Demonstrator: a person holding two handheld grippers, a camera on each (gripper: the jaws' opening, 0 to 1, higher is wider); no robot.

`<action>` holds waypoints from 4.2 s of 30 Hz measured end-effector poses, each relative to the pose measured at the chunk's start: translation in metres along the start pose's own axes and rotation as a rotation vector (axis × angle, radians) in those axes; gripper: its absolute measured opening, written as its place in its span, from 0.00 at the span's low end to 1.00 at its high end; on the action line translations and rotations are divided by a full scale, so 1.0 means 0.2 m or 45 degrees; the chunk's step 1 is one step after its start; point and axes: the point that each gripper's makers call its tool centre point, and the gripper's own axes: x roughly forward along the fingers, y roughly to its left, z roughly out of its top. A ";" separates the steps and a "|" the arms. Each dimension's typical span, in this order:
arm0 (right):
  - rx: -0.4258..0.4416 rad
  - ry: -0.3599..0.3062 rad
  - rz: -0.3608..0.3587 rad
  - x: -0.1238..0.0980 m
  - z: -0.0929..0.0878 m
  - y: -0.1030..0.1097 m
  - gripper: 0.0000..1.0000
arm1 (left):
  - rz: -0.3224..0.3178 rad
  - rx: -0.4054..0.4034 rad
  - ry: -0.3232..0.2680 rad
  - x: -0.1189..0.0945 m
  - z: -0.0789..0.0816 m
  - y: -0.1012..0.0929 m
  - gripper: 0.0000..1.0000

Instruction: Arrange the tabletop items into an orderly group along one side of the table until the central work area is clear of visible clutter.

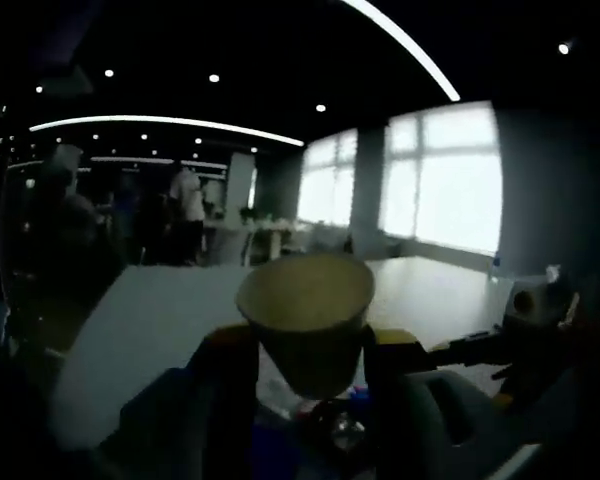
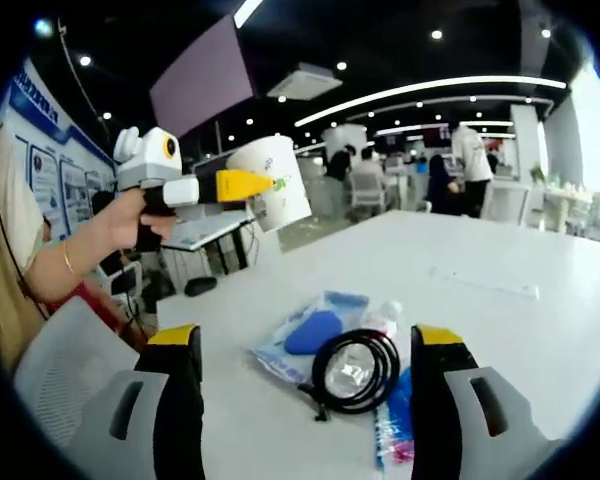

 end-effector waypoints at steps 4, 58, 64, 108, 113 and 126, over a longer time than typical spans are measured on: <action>-0.001 0.026 -0.009 0.00 -0.02 0.00 0.86 | 0.009 0.012 0.021 0.07 -0.02 0.05 0.40; 0.173 0.325 -0.272 -0.10 -0.34 -0.32 0.99 | 0.158 0.032 0.314 0.81 -0.69 0.61 0.40; 0.193 0.349 -0.281 -0.12 -0.36 -0.34 0.99 | 0.151 0.080 0.345 0.85 -0.77 0.61 0.40; 0.315 0.290 -0.373 -0.18 -0.31 -0.43 0.99 | 0.245 0.056 0.437 0.88 -0.89 0.65 0.52; 0.311 0.284 -0.374 -0.18 -0.30 -0.42 0.99 | 0.236 0.001 0.456 0.84 -0.86 0.62 0.59; 0.378 0.215 -0.317 -0.17 -0.24 -0.37 0.99 | 0.266 0.001 0.556 0.70 -0.77 0.56 0.74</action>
